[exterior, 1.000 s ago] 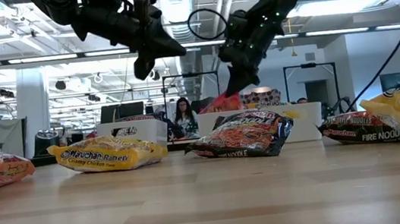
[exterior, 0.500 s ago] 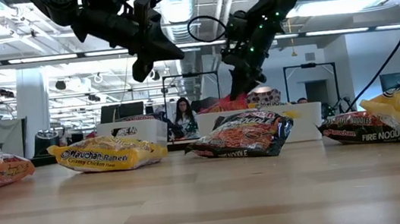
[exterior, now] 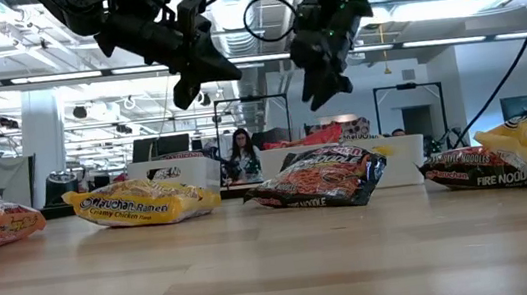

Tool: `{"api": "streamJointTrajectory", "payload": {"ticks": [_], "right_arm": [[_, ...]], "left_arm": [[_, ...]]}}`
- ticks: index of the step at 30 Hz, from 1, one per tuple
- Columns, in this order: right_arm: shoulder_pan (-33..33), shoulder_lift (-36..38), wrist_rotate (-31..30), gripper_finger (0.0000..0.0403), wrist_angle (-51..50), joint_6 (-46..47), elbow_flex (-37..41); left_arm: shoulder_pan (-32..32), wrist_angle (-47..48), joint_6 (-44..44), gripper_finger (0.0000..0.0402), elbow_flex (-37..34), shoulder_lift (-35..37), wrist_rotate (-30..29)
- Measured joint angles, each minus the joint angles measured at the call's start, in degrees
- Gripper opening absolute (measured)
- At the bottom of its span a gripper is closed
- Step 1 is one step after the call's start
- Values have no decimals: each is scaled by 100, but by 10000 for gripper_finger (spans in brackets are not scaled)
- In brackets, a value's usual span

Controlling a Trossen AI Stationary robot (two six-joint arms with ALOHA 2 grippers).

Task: Sort Maruchan noodles
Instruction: Put the red noodle pack into the middle white bin

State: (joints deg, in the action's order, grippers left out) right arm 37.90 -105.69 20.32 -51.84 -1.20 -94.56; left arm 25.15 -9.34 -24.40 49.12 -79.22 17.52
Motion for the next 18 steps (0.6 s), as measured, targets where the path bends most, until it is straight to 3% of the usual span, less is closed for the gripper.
{"api": "streamJointTrajectory", "payload": {"ticks": [6, 11, 18], "right_arm": [[-298, -55, 231, 199, -155, 285, 4], [-497, -220, -359, 198, -252, 421, 22], [-556, -666, -386, 192, -301, 419, 13]], "left_arm": [[0, 0, 108, 0, 0, 0, 1], [0, -4, 133, 0, 0, 0, 0], [0, -2, 129, 0, 0, 0, 4]]}}
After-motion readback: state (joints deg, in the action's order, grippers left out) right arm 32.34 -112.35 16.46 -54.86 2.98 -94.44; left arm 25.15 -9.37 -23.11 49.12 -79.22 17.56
